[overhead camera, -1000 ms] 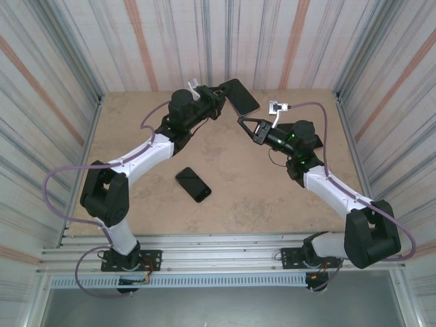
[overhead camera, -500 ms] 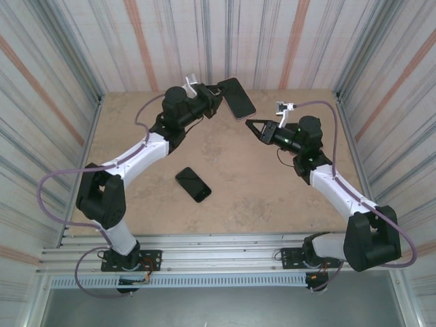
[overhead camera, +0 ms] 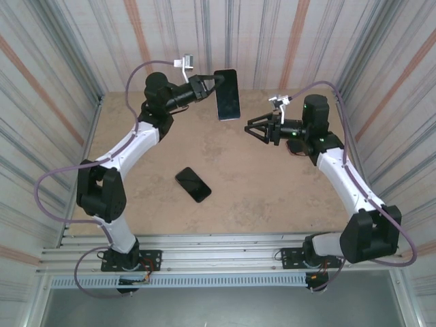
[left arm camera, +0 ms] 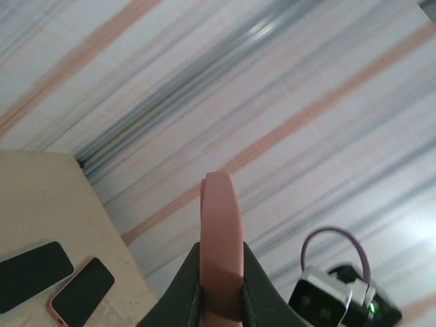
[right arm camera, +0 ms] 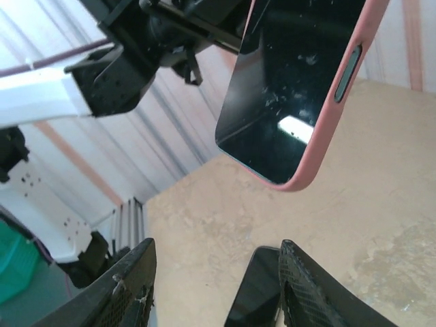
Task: Take the phone out of the phone case
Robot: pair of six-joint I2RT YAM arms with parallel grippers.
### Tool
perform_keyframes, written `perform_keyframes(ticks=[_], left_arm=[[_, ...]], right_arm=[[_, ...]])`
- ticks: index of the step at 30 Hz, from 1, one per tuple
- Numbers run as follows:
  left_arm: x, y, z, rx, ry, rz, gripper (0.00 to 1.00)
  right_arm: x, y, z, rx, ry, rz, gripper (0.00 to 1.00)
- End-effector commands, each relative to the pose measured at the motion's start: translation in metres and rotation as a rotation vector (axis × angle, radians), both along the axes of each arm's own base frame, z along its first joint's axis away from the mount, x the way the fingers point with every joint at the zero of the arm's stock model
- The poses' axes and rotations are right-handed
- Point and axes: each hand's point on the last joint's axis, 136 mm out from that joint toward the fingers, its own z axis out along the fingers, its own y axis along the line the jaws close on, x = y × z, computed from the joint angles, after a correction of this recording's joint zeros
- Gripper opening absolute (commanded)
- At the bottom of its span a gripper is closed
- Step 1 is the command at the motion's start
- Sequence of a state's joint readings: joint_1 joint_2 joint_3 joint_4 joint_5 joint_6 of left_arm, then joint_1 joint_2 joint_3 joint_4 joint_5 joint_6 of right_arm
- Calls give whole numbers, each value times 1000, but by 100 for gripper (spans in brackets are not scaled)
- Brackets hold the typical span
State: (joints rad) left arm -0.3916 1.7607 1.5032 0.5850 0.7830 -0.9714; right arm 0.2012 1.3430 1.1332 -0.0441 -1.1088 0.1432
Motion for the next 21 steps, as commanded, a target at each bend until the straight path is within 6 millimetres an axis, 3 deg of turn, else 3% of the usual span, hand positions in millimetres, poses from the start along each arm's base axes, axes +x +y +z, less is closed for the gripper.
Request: perform_keyframes(ticks=[1,9,21], left_arm=[[-28,-2,38,3,-284,-118,0],[-38,-5,50,1,-381,-171,0],[-38,-7,48,8,-366,-188,0]], right_arm=[[-7,4,-15,-30,-5,99,49],[6,13,-17,-50,-66,132,44],[10,28,-6,-17,-127,209,30]])
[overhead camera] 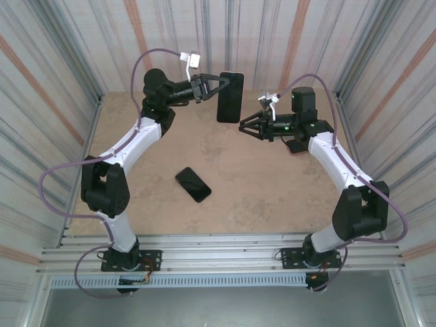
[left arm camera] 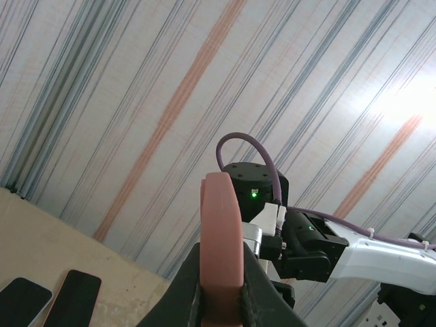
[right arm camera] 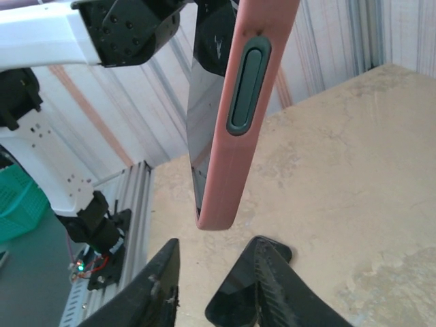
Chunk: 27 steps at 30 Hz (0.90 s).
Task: Take the phone out of the phone case
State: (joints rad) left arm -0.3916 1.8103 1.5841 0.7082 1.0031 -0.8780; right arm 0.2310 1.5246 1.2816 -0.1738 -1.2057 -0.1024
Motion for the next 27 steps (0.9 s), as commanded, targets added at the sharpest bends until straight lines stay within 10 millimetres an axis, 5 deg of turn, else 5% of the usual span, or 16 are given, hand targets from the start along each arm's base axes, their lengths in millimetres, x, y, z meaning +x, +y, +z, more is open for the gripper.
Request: perform_keyframes(ticks=[1,19,27], left_arm=[[-6,6,25,-31,-102,-1,0],[-15,-1,27,-30,-92,-34,0],[-16,-3,27,-28,-65,-51,0]], right_arm=[[-6,7,12,23,-58,60,29],[-4,15,14,20,-72,84,23],[-4,15,15,12,-92,83,13]])
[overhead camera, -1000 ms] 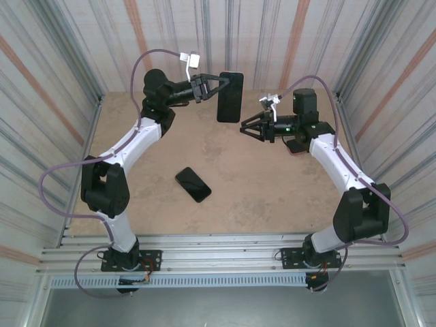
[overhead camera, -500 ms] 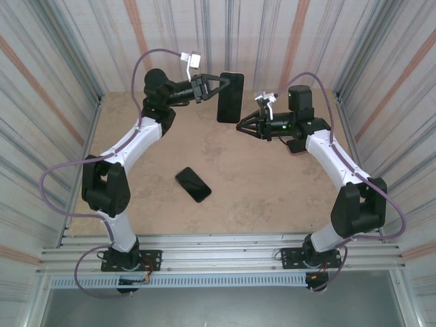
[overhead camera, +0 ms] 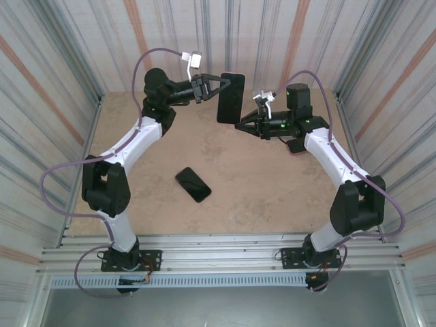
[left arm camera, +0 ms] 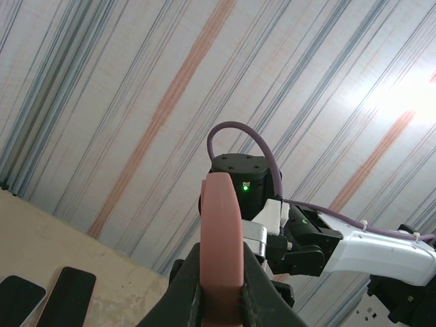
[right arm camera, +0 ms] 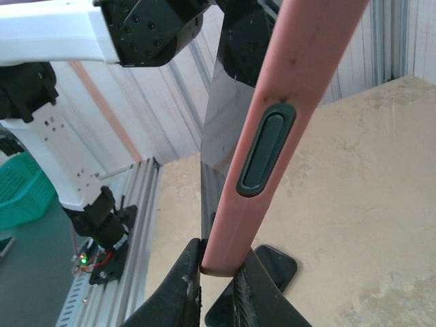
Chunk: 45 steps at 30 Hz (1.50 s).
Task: Take the phone out of the phone case
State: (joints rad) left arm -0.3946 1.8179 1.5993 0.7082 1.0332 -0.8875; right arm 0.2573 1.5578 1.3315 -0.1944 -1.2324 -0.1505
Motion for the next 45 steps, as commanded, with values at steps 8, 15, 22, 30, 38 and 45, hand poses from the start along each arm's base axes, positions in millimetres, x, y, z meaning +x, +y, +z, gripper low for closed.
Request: perform_keyframes(ticks=[8,15,22,30,38,45], left_arm=[[-10,-1,24,-20,3,-29,0],[-9,-1,23,-25,110,-46,0],[-19,-7,23,-24,125,-75,0],[-20,-9,25,-24,120,-79,0],[-9,-1,38,-62,61,2,0],[-19,-4,44,-34,-40,-52,0]], right_arm=[[1,2,3,-89,-147,-30,1],[25,-9,3,-175,-264,-202,0],[39,-17,17,-184,-329,-298,0],[31,-12,32,-97,-283,-259,0],[8,-19,25,-53,-171,-196,20],[-29,-7,14,-55,-144,-49,43]])
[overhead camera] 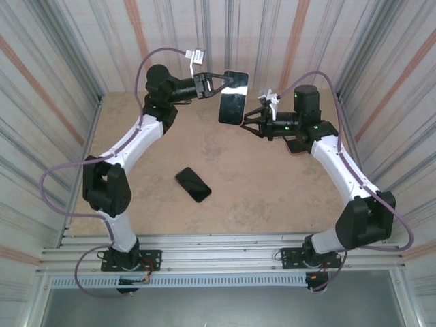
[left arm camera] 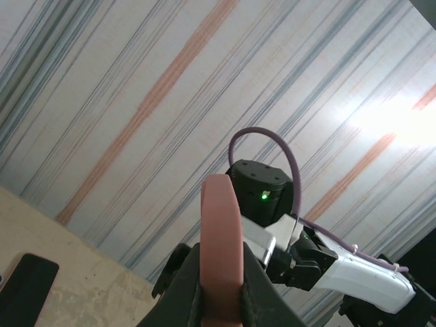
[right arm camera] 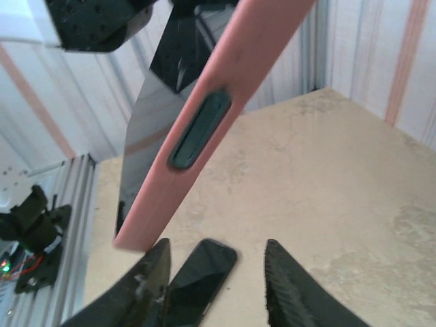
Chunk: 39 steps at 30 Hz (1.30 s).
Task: Take the phone out of the phone case
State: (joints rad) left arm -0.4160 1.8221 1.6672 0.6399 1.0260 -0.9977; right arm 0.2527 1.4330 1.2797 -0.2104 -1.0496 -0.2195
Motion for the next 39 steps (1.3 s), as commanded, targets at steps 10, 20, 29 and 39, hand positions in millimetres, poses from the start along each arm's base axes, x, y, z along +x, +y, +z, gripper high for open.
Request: perform_keyframes(ticks=[10,20,29,39], left_arm=[[-24,3,27,16,-201,-56,0],[-22,3,28,9,-181,-57,0],[-21,1,25,3,-127,-73,0],[-26,-3,22,-1,-42,-118,0]], right_arm=[[-28,22,18,39,-49,169,35],[-26,25,21,53,-44,207,19],[-22,24,18,16,-92,182,10],[-1,21,15,-131,-273,39,2]])
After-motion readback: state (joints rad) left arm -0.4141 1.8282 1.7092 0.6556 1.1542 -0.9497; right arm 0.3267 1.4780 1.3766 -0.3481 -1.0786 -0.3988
